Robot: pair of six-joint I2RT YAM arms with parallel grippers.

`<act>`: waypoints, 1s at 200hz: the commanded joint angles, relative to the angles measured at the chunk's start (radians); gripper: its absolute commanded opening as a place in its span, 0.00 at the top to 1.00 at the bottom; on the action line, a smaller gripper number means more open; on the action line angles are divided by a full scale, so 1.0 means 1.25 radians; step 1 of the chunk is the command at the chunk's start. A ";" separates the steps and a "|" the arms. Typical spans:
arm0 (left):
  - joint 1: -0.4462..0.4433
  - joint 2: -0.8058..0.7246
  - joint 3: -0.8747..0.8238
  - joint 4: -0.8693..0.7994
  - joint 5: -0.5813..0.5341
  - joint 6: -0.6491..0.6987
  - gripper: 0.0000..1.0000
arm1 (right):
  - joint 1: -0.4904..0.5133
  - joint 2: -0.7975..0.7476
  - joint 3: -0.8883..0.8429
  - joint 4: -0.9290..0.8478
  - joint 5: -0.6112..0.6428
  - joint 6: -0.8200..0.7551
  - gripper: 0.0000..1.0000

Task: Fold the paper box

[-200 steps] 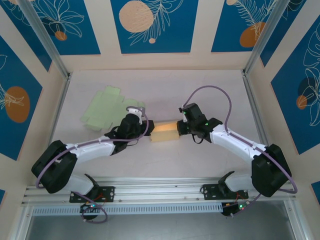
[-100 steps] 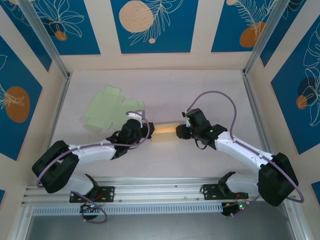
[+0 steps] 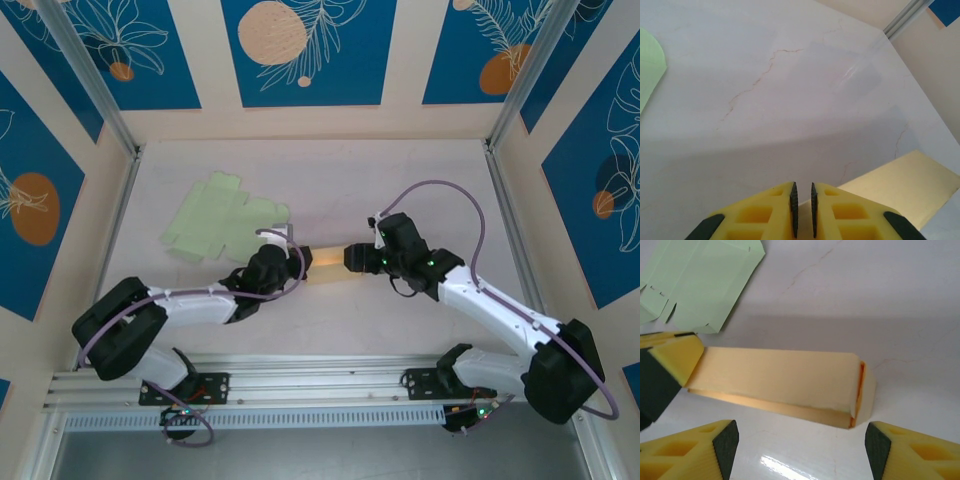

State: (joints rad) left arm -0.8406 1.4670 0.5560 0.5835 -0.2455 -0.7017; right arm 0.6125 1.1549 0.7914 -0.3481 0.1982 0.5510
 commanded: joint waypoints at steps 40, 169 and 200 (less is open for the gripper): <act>-0.022 0.042 -0.039 -0.128 -0.009 -0.004 0.82 | -0.054 0.094 0.022 -0.007 -0.043 0.098 0.31; -0.021 -0.025 -0.003 -0.249 0.016 -0.015 0.39 | -0.116 0.134 -0.141 0.124 -0.125 0.118 0.51; -0.003 -0.077 0.009 -0.320 0.054 -0.022 0.29 | -0.116 0.134 -0.127 0.116 -0.124 0.115 0.51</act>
State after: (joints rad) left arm -0.8577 1.4094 0.5728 0.3809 -0.2356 -0.7273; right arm 0.4706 1.2854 0.6590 -0.0704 0.0177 0.6926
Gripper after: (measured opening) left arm 0.705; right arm 0.493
